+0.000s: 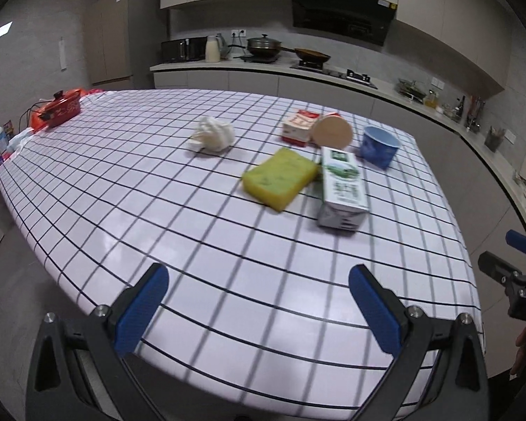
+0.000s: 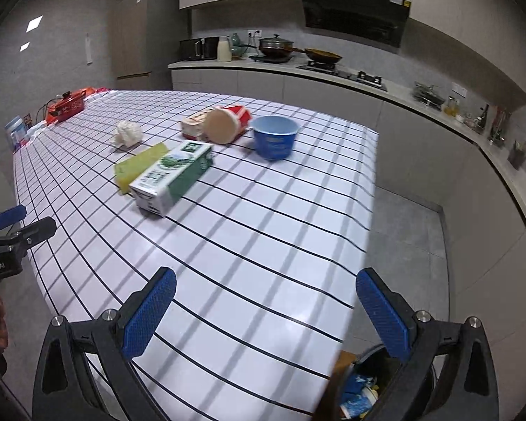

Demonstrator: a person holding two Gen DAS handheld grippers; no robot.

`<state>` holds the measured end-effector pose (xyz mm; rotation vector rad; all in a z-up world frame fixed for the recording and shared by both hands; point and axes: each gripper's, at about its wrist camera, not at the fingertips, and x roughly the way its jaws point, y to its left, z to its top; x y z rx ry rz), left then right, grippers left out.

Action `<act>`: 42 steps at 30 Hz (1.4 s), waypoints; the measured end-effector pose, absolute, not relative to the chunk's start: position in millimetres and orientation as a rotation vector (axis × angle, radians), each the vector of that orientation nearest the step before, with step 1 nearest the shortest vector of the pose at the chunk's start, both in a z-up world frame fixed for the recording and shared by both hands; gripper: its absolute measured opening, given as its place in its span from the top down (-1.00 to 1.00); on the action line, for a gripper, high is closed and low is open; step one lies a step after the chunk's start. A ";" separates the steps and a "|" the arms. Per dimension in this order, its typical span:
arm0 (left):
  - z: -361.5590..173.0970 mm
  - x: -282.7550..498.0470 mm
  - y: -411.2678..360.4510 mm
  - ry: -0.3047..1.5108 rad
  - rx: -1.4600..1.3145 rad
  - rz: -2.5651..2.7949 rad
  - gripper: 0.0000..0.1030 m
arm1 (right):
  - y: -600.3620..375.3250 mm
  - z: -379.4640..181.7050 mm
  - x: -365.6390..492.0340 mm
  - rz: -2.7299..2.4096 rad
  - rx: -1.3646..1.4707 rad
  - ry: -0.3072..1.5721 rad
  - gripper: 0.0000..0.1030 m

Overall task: Collect trash
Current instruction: 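Move both tools back over the island toward the sponge and milk carton, then grasp the yellow sponge with the left tool while the right tool grasps the milk carton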

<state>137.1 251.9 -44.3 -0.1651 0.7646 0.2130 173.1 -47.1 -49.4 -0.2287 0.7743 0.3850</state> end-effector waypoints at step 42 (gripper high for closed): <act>-93.0 299.2 293.8 0.896 -0.112 -0.030 -0.82 | 76.0 -112.0 334.2 0.350 -0.106 0.921 -0.41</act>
